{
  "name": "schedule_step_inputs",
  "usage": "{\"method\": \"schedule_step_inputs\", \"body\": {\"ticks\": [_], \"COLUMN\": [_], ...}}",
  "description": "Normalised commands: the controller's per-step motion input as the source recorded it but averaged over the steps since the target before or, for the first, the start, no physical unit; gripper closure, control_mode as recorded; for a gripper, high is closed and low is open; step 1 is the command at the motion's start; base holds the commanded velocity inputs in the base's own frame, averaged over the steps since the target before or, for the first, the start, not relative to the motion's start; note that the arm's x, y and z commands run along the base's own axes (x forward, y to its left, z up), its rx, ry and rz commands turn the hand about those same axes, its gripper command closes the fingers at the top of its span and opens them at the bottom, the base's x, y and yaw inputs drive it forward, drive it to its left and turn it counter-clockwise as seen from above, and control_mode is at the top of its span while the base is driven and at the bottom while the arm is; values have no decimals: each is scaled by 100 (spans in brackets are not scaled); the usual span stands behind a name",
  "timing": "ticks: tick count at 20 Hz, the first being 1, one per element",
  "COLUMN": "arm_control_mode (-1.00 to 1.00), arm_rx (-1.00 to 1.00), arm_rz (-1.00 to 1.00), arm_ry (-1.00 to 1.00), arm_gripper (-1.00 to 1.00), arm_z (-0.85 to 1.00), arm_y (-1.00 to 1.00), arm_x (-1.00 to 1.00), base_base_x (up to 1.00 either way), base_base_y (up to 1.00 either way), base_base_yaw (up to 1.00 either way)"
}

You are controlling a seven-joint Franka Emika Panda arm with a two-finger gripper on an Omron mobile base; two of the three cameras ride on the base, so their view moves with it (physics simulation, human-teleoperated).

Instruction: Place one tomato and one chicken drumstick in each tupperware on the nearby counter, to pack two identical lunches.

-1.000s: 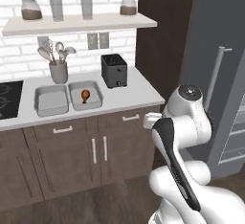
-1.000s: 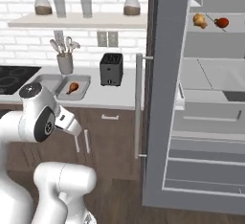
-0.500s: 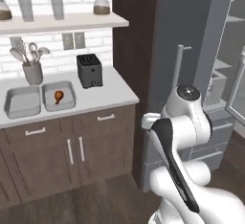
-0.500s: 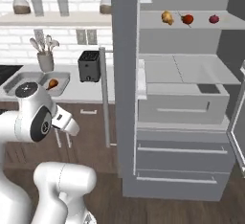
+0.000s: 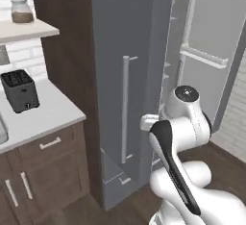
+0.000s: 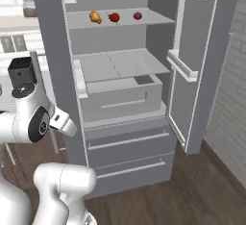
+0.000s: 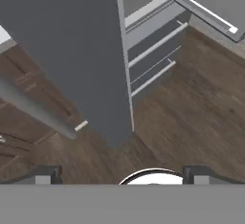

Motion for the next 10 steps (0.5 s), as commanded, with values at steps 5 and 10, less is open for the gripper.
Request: {"method": "schedule_step_inputs", "body": {"ticks": [5,10], "arm_control_mode": [100,100], "arm_rx": [0,0], "arm_rz": [0,0], "arm_ry": [0,0], "arm_gripper": [-100,-100], "arm_z": [0,0], "arm_y": [0,0], "arm_x": [0,0], "base_base_x": [-70,33], "base_base_y": [-43,-88], "base_base_yaw": [-69,-29]}}
